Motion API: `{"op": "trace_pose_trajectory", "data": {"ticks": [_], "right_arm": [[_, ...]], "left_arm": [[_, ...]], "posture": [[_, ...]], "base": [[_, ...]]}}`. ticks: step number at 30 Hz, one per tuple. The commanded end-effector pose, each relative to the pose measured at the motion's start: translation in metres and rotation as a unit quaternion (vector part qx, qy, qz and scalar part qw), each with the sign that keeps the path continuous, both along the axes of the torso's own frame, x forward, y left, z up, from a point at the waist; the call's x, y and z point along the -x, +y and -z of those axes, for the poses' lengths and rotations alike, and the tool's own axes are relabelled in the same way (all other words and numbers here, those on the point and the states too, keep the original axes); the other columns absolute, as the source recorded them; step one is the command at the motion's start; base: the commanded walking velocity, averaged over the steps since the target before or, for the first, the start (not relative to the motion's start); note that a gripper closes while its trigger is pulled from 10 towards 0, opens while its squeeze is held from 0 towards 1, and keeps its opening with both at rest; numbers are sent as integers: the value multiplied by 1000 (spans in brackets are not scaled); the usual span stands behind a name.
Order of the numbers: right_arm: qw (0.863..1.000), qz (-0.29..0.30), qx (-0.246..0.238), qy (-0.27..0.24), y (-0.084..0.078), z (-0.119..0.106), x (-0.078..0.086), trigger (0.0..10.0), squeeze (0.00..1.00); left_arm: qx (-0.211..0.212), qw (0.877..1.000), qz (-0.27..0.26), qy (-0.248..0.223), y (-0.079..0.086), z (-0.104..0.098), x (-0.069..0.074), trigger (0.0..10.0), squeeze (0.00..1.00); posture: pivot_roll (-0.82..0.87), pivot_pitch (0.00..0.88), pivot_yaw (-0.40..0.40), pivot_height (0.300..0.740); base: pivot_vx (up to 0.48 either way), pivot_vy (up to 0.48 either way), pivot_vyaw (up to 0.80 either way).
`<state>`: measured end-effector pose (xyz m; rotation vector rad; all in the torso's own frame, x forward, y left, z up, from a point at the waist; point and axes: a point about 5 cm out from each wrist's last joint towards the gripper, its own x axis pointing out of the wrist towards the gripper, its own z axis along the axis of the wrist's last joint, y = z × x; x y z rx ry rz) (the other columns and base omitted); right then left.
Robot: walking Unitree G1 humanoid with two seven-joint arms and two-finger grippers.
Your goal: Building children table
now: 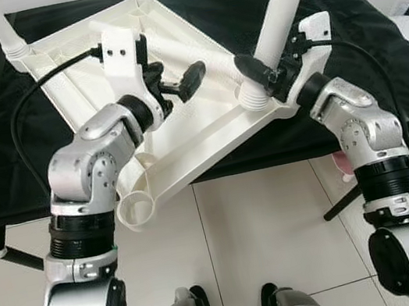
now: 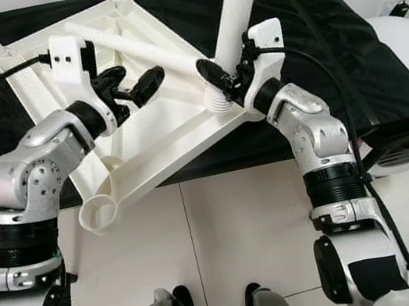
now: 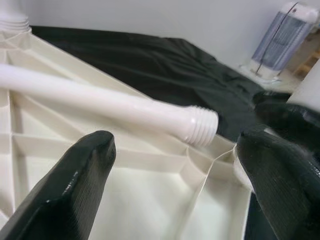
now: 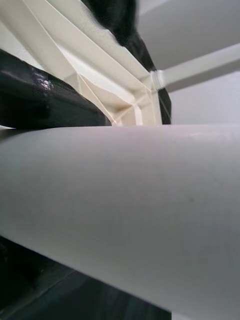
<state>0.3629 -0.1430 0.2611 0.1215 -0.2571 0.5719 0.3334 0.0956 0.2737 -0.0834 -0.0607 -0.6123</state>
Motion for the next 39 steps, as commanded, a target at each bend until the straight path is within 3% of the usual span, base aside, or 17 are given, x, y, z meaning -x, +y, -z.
{"op": "trace_pose_trajectory", "data": {"ticks": [1,4,8,17,20,23,25,28,39], "right_arm": [[1000,17,-14,3,-4,6,-1,10000,0],[1000,24,-19,5,-4,9,-1,10000,0],[998,44,-33,-1,-5,9,-2,10000,0],[997,67,-37,-14,-15,4,-1,10000,0],[997,69,-37,-16,-16,3,-1,10000,0],[996,78,-37,-23,-21,0,0,10000,0],[995,86,-39,-31,-25,-5,1,10000,0],[994,94,-40,-36,-30,-7,2,10000,0],[992,114,-35,-43,-41,-11,5,10000,0]], "left_arm": [[-11,999,9,29,-10,17,0,10000,0],[-14,999,10,41,-15,24,0,10000,0],[-35,997,31,60,-43,42,0,10000,0],[-68,994,56,65,-75,52,0,10000,0],[-76,993,58,65,-78,54,0,10000,0],[-108,990,60,66,-83,61,-2,10000,0],[-153,986,46,49,-81,66,-6,10000,0],[-177,983,44,39,-77,68,-9,10000,0],[-241,967,78,-16,-82,71,-6,10000,0]], "posture": [[-74,153,2,740],[-74,153,2,740],[-81,148,11,740],[-97,148,18,740],[-100,147,21,740],[-105,149,27,740],[-110,153,33,740],[-113,155,35,740],[-120,165,42,740]], "base": [[0,0,0],[0,0,0],[0,0,0],[0,0,0],[0,0,0],[0,0,0],[0,0,0],[0,0,0],[0,0,0]]}}
